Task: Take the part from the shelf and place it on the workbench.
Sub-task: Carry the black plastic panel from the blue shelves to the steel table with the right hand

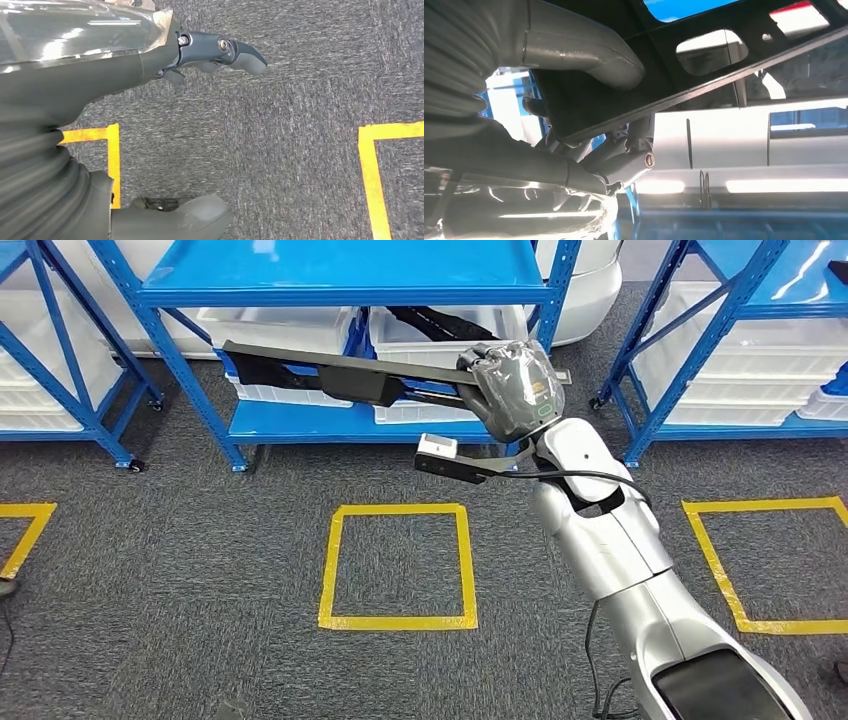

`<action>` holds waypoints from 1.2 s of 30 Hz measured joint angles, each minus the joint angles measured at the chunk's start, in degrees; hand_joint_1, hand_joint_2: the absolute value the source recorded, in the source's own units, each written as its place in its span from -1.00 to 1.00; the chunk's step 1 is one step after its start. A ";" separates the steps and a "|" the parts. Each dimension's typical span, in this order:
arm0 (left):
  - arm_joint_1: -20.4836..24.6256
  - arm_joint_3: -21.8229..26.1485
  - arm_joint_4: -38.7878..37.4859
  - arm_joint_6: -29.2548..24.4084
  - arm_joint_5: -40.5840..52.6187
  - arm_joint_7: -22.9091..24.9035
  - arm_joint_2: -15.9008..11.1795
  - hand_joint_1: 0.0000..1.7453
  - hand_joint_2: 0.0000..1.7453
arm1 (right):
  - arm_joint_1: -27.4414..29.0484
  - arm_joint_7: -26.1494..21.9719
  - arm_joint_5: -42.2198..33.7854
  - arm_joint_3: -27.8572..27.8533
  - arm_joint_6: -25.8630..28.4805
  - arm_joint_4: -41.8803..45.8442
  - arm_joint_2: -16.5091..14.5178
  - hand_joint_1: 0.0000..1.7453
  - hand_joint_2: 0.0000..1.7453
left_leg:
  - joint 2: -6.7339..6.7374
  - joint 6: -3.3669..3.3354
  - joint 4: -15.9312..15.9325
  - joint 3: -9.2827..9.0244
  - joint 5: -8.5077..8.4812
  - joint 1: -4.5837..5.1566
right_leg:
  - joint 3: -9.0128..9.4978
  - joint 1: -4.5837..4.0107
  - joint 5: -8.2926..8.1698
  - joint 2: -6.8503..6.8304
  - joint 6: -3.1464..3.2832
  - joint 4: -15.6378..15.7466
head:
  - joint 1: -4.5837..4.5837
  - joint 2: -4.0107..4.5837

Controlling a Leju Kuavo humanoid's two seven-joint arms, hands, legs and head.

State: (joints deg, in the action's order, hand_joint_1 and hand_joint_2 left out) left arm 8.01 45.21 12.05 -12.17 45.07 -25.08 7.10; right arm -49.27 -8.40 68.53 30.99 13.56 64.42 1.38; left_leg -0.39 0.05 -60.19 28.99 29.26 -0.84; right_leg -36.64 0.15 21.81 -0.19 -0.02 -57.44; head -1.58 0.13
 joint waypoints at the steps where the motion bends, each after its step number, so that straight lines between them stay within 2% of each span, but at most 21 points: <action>1: 0.03 0.00 0.01 0.00 0.02 -0.01 0.00 -1.00 1.00 | -0.06 -0.01 0.01 -0.12 0.02 0.14 0.07 1.00 1.00 | -0.05 -0.40 2.47 -1.44 0.94 0.24 | -0.17 0.01 -0.54 -0.04 -0.40 0.10 | 0.01 0.00; 3: 0.02 -0.01 -0.01 0.02 0.03 -0.03 0.08 -1.00 1.00 | -0.06 -0.03 -0.02 -0.24 0.03 0.21 0.29 1.00 1.00 | 0.14 -1.29 3.20 -0.95 0.15 0.49 | -0.67 0.16 -1.35 -0.05 -1.10 0.28 | 0.01 0.00; 4: 0.01 -0.01 -0.03 0.03 0.04 -0.03 0.13 -1.00 1.00 | 0.04 -0.03 -0.03 -0.34 0.03 0.20 0.47 1.00 1.00 | 0.30 -1.77 3.37 -0.31 -0.58 0.48 | -1.25 0.18 -0.68 0.01 -1.21 -0.29 | 0.04 0.00; 6: -0.02 0.01 -0.07 0.05 0.08 0.01 0.19 -1.00 1.00 | 0.35 -0.02 -0.14 -0.62 0.02 0.18 0.90 1.00 1.00 | 0.67 -2.80 3.56 1.28 -2.32 0.32 | -3.08 0.25 3.75 0.10 -0.80 -4.60 | 0.34 0.00; 8: -0.03 0.02 -0.07 0.08 0.10 0.05 0.13 -1.00 1.00 | 0.76 0.02 -0.38 -0.80 -0.02 0.17 1.20 1.00 1.00 | 0.75 -3.21 3.50 3.21 -3.89 0.39 | -4.88 0.41 8.66 0.11 -0.50 -12.33 | 0.57 0.00; 10: -0.02 0.02 -0.07 0.10 0.11 0.07 0.14 -1.00 1.00 | 1.24 0.04 -0.57 -0.90 -0.03 0.17 1.36 1.00 1.00 | 0.84 -3.03 3.45 5.19 -5.39 0.40 | -4.72 0.55 9.16 0.11 -1.43 -17.32 | 0.60 0.00; 11: -0.02 0.02 -0.07 0.10 0.12 0.08 0.17 -1.00 1.00 | 1.37 0.05 -0.61 -0.96 -0.03 0.17 1.38 1.00 1.00 | 0.89 -2.88 3.39 6.16 -6.12 0.39 | -3.42 0.59 7.96 0.10 -2.12 -17.14 | 0.59 0.00; 13: -0.01 0.02 -0.07 0.11 0.13 0.08 0.21 -1.00 1.00 | 1.43 0.07 -0.62 -1.06 -0.03 0.20 1.41 1.00 1.00 | 0.93 -2.41 3.14 7.87 -7.43 0.41 | 1.81 0.65 6.16 0.09 -2.78 -11.40 | 0.59 0.00; 15: 0.00 0.02 -0.07 0.11 0.13 0.07 0.21 -1.00 1.00 | 1.38 0.08 -0.62 -1.14 -0.03 0.38 1.37 1.00 1.00 | 0.96 -1.78 2.82 9.05 -8.64 0.57 | 7.53 0.37 7.43 0.20 -2.24 -3.06 | 0.54 0.00; 16: 0.02 0.02 -0.07 0.11 0.13 0.07 0.20 -1.00 1.00 | 1.35 0.08 -0.63 -1.17 -0.03 0.48 1.35 1.00 1.00 | 0.99 -1.49 2.76 9.46 -9.27 0.64 | 9.01 0.21 8.25 0.26 -1.85 -0.44 | 0.50 0.00; 18: -0.03 0.02 -0.07 0.11 0.13 0.07 0.15 -1.00 1.00 | 1.40 0.09 -0.63 -1.19 -0.04 0.57 1.37 1.00 1.00 | 0.93 -0.93 2.76 10.17 -10.32 0.55 | 8.77 0.30 8.18 0.27 -1.04 0.59 | 0.43 0.00; 20: -0.16 0.02 -0.07 0.11 0.13 0.10 0.09 -1.00 1.00 | 1.52 0.12 -0.58 -1.15 -0.08 0.54 1.33 1.00 1.00 | 0.69 -0.31 1.20 11.15 -7.87 0.30 | 7.51 0.72 6.96 0.10 0.08 0.39 | 0.30 0.00; 23: -0.23 0.02 -0.07 0.11 0.13 0.14 0.12 -1.00 1.00 | 1.56 0.20 -0.57 -1.12 -0.12 0.55 1.19 1.00 1.00 | 0.51 0.47 -8.08 13.15 1.24 0.09 | 4.95 0.58 4.60 -0.06 1.32 0.25 | 0.05 0.00; 24: -0.22 0.02 -0.07 0.11 0.12 0.14 0.13 -1.00 1.00 | 1.58 0.21 -0.57 -1.12 -0.12 0.55 1.17 1.00 1.00 | 0.51 0.62 -11.61 13.47 2.53 0.07 | 3.97 0.43 3.83 -0.05 1.38 0.20 | 0.03 0.00; 26: -0.22 0.02 -0.07 0.11 0.11 0.14 0.13 -1.00 1.00 | 1.63 0.21 -0.54 -1.11 -0.14 0.56 1.19 1.00 1.00 | 0.51 0.68 -14.91 12.46 0.75 0.03 | 1.97 0.27 2.42 -0.05 1.26 -0.09 | 0.04 0.00; 27: -0.22 0.02 -0.07 0.11 0.10 0.14 0.13 -1.00 1.00 | 1.63 0.22 -0.52 -1.12 -0.15 0.59 1.19 1.00 1.00 | 0.51 0.57 -13.73 10.58 -1.12 0.02 | 0.96 0.24 1.78 -0.04 1.10 -0.33 | 0.03 0.00; 29: -0.14 0.02 -0.07 0.11 0.10 0.13 0.12 -1.00 1.00 | 1.62 0.25 -0.48 -1.18 -0.16 0.81 1.20 1.00 1.00 | 0.35 0.20 -6.64 4.75 -1.65 0.08 | -0.49 0.15 0.71 -0.01 0.64 -0.77 | 0.02 0.00; 31: -0.03 0.01 -0.07 0.10 0.10 0.06 0.14 -1.00 1.00 | 1.54 0.26 -0.46 -1.29 -0.24 1.13 1.15 1.00 1.00 | 0.13 -0.36 0.48 0.19 0.60 0.41 | -1.12 0.06 -0.40 -0.11 -0.02 -0.77 | 0.07 0.00; 32: -0.01 0.01 -0.07 0.10 0.10 0.02 0.15 -1.00 1.00 | 1.48 0.26 -0.47 -1.35 -0.35 1.24 1.12 1.00 1.00 | 0.09 -0.75 2.18 -0.58 1.06 0.68 | -1.26 0.07 -1.08 -0.18 -0.41 -0.52 | 0.06 0.00; 34: -0.06 0.00 -0.10 0.08 0.10 -0.03 0.28 -1.00 1.00 | 1.53 0.28 -0.52 -1.46 -0.73 1.27 1.15 1.00 1.00 | 0.35 -1.69 3.05 0.34 -0.23 0.70 | -1.83 -0.01 -1.79 -0.09 -1.04 -0.24 | 0.07 0.00; 36: -0.11 0.02 -0.13 0.05 0.05 -0.03 0.38 -1.00 1.00 | 1.66 0.28 -0.55 -1.59 -1.12 1.26 1.29 1.00 1.00 | 0.70 -2.67 3.53 2.00 -2.23 0.45 | -3.23 -0.15 1.54 0.13 -0.76 -2.70 | 0.37 0.00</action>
State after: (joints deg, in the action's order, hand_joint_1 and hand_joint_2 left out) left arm 7.90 45.22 11.92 -12.13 45.13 -25.11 7.48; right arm -47.62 -8.13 67.98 29.40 12.45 65.69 2.67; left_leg 0.31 -2.62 -56.66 30.99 27.03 -0.40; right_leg -39.87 -0.01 23.35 -0.06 -0.78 -60.14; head -1.21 0.13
